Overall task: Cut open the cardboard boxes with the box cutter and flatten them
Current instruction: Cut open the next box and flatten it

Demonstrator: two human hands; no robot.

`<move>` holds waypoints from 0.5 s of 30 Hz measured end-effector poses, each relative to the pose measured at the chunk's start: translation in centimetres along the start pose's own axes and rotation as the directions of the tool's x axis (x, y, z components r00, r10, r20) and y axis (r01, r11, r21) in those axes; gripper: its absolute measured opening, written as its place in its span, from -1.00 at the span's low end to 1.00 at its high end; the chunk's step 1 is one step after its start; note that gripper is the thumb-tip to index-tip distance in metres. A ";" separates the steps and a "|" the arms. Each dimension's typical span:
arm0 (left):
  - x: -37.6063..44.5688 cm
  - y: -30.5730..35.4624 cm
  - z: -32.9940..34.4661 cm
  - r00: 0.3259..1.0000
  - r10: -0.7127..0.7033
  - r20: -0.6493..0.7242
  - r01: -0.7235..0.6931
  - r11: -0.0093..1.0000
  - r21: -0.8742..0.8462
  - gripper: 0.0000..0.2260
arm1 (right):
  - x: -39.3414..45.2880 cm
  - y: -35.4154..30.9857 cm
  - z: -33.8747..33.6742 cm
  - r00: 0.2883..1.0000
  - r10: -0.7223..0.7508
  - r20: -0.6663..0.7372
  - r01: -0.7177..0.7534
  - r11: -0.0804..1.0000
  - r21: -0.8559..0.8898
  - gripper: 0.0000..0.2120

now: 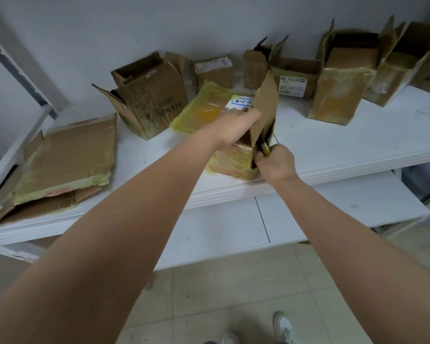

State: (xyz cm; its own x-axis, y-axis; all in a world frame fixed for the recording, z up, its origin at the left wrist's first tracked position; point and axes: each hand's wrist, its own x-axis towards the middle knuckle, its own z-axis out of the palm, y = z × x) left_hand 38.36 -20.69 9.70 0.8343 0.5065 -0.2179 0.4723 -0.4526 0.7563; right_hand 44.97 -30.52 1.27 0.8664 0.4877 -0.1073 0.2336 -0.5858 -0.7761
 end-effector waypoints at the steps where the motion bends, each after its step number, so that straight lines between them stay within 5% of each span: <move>1: 0.1 0.0 0.0 1.000 0.000 -0.004 0.000 1.000 -0.002 -0.66 | 0.0 0.4 -0.1 1.000 -0.028 -0.006 0.028 1.000 -0.012 -0.76; 5: -0.1 0.0 -0.2 1.000 -0.009 -0.002 0.009 1.000 -0.014 -0.76 | -0.4 2.6 -0.5 0.995 -0.096 0.006 0.095 0.994 0.049 -0.81; 10: 0.2 -0.3 -0.5 1.000 -0.023 0.014 0.023 1.000 -0.015 -0.53 | 0.6 2.1 -0.9 0.997 -0.027 0.067 0.012 0.976 0.218 -0.79; 15: -0.1 0.2 -1.0 0.996 -0.084 0.028 0.084 0.996 -0.027 -0.71 | 3.7 1.2 -2.5 0.998 0.044 -0.041 -0.031 0.958 0.284 -0.66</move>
State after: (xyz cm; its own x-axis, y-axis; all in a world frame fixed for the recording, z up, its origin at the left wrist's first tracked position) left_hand 38.12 -20.11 10.46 0.7996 0.5215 -0.2978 0.5333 -0.3885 0.7515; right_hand 49.55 -31.01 1.46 0.8934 0.4341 -0.1159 0.0720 -0.3930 -0.9167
